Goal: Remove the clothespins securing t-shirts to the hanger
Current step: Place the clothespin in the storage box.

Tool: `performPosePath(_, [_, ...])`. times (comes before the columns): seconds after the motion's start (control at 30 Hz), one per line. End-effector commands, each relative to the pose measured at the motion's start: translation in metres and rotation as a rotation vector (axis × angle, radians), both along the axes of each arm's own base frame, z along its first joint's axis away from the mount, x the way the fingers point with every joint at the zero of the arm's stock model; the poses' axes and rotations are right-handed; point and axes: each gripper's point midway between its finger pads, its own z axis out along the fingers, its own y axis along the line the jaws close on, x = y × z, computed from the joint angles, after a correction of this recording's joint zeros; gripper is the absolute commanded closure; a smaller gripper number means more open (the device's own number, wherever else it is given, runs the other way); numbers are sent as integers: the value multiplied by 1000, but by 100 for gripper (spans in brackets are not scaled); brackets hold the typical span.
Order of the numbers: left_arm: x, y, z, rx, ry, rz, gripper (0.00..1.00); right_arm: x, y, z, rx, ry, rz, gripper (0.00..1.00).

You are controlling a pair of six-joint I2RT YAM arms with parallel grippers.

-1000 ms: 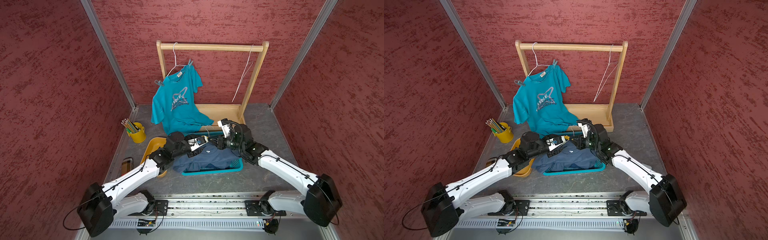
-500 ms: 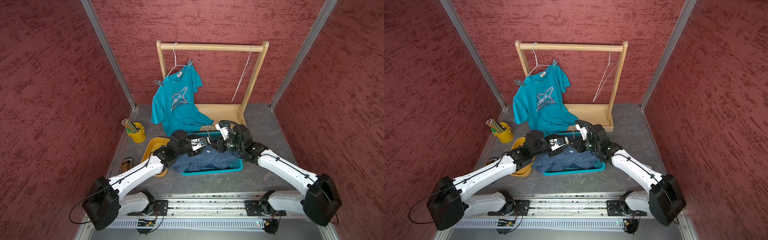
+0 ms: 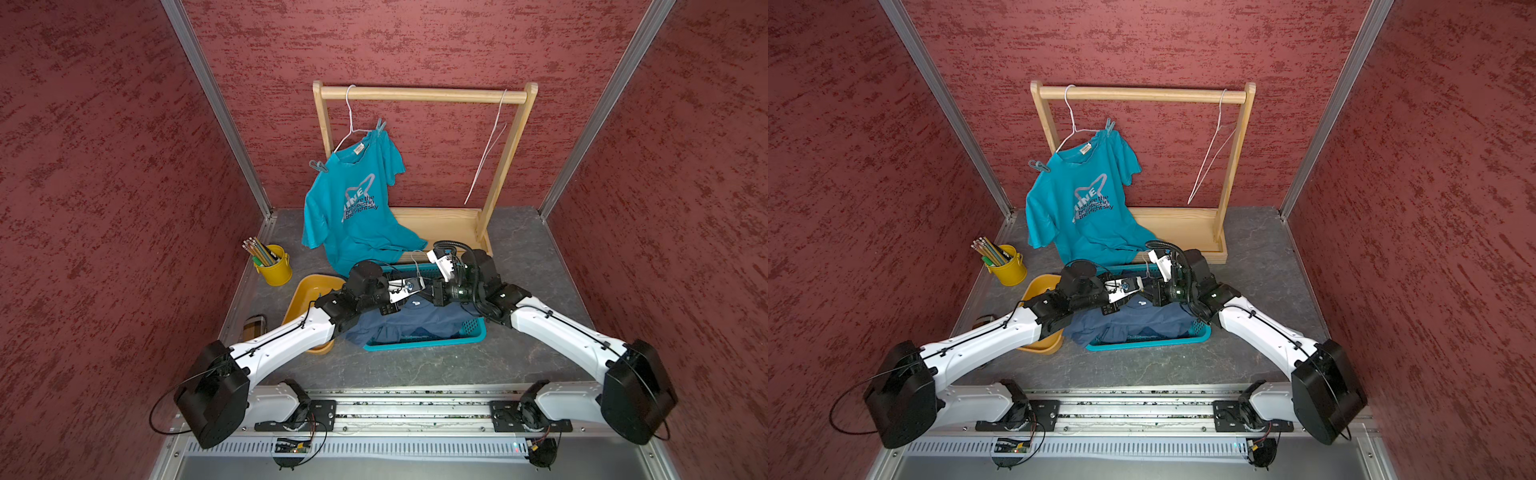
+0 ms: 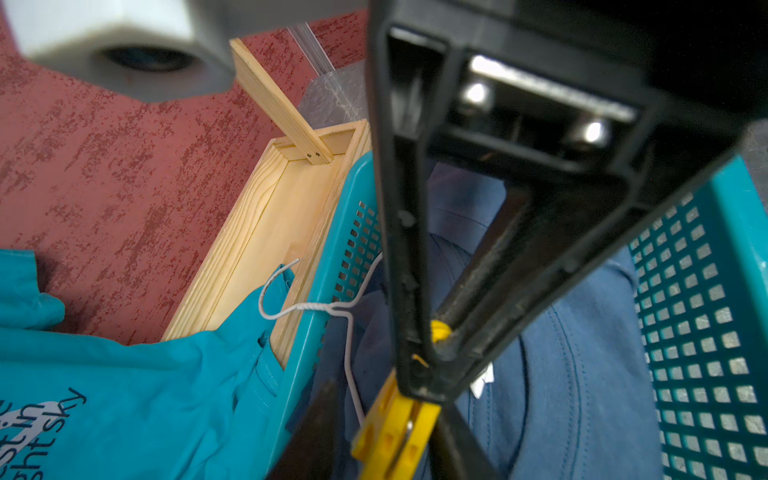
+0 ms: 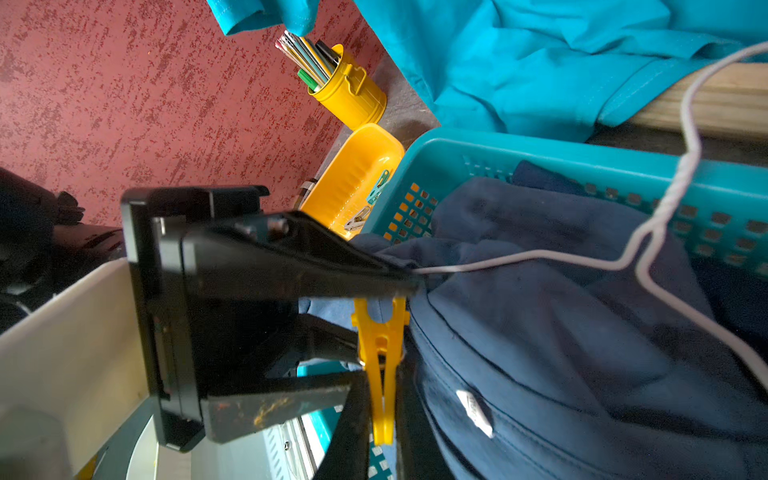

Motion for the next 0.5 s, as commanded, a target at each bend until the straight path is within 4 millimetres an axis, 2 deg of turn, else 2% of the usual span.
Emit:
performPosePath(0.0, [-2, -2, 13, -22, -11, -11, 87, 3, 9, 20, 37, -38, 17, 91])
performPosePath(0.13, [-5, 0, 14, -21, -9, -3, 94, 7, 15, 30, 43, -55, 36, 88])
performPosePath(0.23, [-5, 5, 19, -38, -11, 23, 98, 12, 19, 40, 52, -71, 46, 75])
performPosePath(0.3, [-5, 10, 22, -51, -7, 58, 99, 14, 20, 49, 56, -92, 47, 61])
performPosePath(0.4, [-4, 24, 27, -89, 9, 138, 99, 24, 17, 59, 35, -139, 7, 51])
performPosePath(0.47, [-5, 34, 30, -142, 36, 201, 99, 30, 14, 65, 32, -173, -21, 49])
